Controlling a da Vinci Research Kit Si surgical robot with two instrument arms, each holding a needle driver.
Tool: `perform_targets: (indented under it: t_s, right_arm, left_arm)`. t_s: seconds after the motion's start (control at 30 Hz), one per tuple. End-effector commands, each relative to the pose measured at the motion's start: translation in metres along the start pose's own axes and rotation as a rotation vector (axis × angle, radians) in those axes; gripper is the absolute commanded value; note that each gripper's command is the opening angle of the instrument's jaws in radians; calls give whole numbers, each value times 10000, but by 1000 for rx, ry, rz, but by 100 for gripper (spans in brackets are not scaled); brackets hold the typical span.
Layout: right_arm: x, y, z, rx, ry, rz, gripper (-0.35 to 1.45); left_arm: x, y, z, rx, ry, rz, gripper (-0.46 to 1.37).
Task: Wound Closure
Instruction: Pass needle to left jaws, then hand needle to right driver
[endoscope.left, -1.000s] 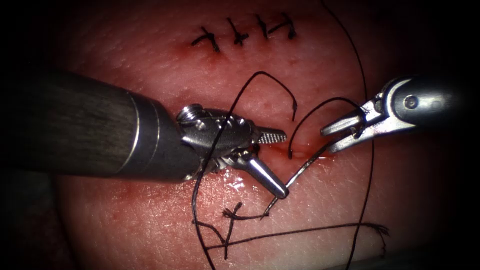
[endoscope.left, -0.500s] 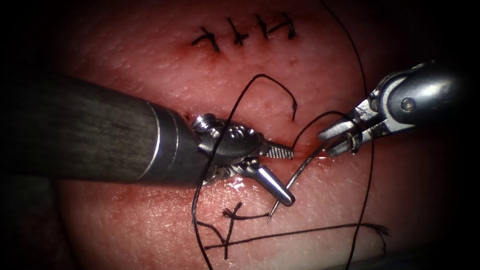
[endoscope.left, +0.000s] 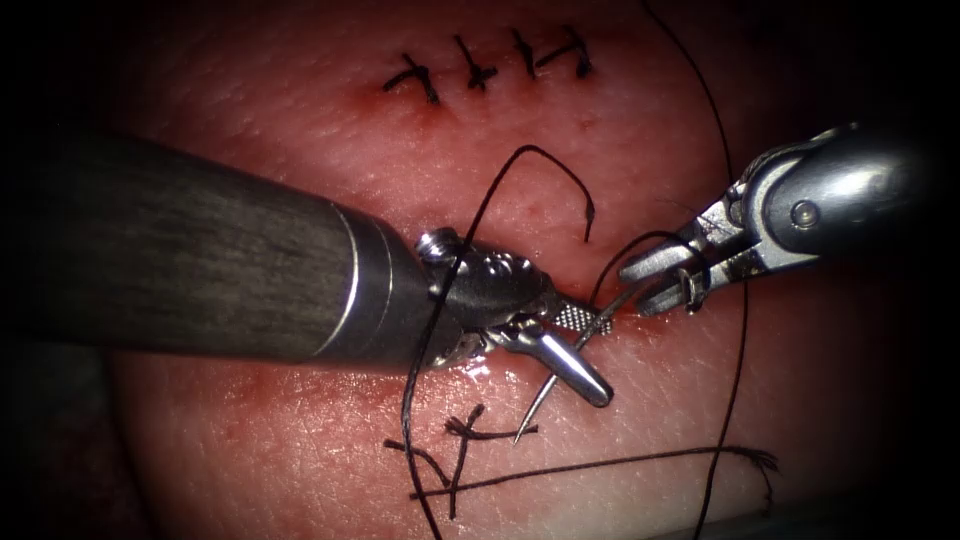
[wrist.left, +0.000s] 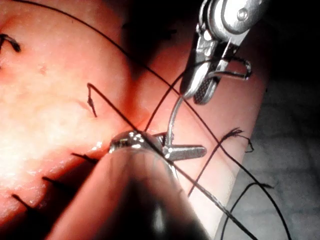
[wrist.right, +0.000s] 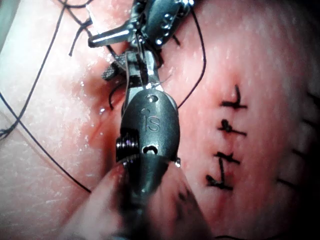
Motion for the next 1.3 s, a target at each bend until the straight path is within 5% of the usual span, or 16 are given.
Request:
perform_targets:
  t_s: [0.03,0.07,0.27,0.37,0.57,0.9,1.13,1.3]
  right_arm:
    - [-1,0,0,-9,1,0,-35]
    - [-1,0,0,-9,1,0,-35]
    - [-2,1,-1,-10,2,43,-35]
    - [-4,0,-1,-40,-1,100,24]
    - [-11,0,-5,-172,34,334,92]
    - [-28,-25,-13,-490,121,770,86]
    - [-37,-52,-10,-668,138,935,84]
    - [-43,-67,-14,-775,191,1015,66]
  left_arm:
    - [0,-2,-1,-13,-8,-18,-18]
    - [1,-4,-1,-16,-14,-28,-35]
    - [4,-13,-7,7,6,-69,-35]
    - [6,-13,-10,13,35,-83,-35]
    - [9,-6,-10,14,69,-100,-35]
    - [11,3,0,-28,182,-145,-35]
    - [16,0,9,-60,282,-185,-35]
    - [15,-3,14,-82,321,-198,-35]
